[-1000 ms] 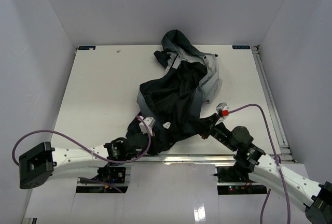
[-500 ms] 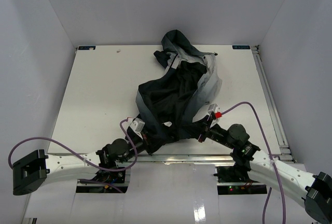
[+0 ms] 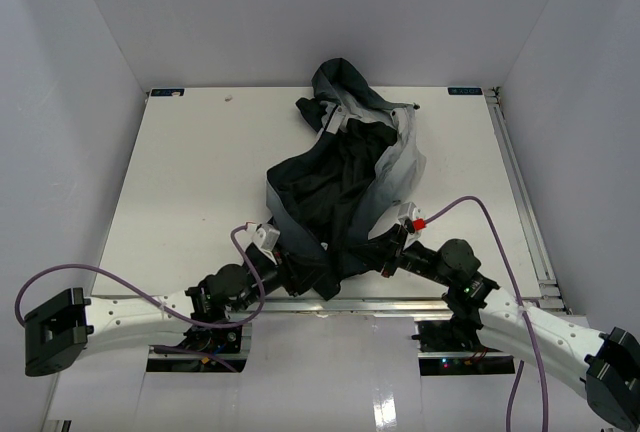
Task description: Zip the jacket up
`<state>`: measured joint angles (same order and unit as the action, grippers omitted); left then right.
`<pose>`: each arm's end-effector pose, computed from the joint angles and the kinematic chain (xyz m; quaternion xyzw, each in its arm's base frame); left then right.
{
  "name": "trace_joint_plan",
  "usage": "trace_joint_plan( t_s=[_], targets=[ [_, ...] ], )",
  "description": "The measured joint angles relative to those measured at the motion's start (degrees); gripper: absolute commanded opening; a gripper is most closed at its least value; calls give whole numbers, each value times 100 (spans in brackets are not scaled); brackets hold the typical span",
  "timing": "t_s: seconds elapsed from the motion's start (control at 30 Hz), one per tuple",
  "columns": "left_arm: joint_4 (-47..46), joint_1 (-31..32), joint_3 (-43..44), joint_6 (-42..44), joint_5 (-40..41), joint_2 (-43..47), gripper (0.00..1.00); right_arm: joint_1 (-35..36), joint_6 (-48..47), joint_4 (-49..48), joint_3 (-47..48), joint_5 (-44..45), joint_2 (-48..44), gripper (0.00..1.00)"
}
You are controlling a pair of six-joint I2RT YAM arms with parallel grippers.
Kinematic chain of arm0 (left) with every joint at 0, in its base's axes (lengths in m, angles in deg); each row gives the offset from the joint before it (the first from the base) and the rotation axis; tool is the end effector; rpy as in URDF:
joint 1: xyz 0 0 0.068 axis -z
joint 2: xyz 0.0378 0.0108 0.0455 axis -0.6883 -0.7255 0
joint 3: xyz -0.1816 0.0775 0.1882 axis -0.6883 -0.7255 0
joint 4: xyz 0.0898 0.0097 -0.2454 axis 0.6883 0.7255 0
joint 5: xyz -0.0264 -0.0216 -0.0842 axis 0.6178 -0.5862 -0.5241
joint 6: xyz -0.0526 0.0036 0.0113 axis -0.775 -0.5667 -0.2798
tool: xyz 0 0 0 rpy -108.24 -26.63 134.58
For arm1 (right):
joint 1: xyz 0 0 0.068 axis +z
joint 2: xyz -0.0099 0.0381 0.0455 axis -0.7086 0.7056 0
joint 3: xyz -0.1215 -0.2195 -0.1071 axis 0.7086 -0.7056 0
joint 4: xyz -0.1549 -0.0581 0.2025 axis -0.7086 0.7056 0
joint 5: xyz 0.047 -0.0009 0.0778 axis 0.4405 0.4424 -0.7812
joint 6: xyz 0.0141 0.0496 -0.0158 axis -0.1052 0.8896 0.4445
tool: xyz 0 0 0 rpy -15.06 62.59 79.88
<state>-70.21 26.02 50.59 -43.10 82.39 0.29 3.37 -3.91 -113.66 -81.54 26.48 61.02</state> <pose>0.0663 -0.1567 0.1903 0.1246 0.6992 -0.5219 0.4725 0.0967 0.1258 0.2216 -0.2850 0.5818 0.4974 0.5770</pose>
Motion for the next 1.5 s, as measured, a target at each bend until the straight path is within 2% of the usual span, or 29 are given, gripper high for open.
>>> trace_joint_plan(
  t_s=[0.1, 0.3, 0.53, 0.67, 0.97, 1.07, 1.23, 1.33, 1.43, 1.5],
  targets=[
    [575, 0, 76, -321, 130, 6, 51, 0, -22, 32, 0, 21, -39, 8],
    [2388, 0, 782, -1045, 239, -225, 61, 0, -28, 134, 0, 195, -210, 8],
    [3826, 0, 1812, -1387, 231, -1028, 61, 0, -17, 331, 0, 632, -400, 8],
    [4194, 1, 2327, -1557, 159, -1654, 61, 0, -20, 501, -11, 842, -639, 8],
    [4748, 9, 2514, -1913, 89, -2514, 55, 0, -20, 854, -86, 1112, -1283, 8],
    [4888, 11, 2675, -1969, 95, -2841, 48, 0, -20, 942, -122, 1195, -1501, 8],
    [5016, 21, 2742, -2070, 212, -3012, 26, 0, -19, 1001, -231, 1250, -1666, 8],
    [4944, 30, 2660, -2072, 307, -2836, 17, 0, -20, 1040, -240, 1281, -1668, 8],
    [4761, 36, 2438, -1983, 369, -2481, 0, 0, -20, 1046, -240, 1286, -1606, 8],
    [4587, 37, 2266, -1857, 408, -2210, 0, 0, -22, 1045, -240, 1277, -1519, 8]
  ],
)
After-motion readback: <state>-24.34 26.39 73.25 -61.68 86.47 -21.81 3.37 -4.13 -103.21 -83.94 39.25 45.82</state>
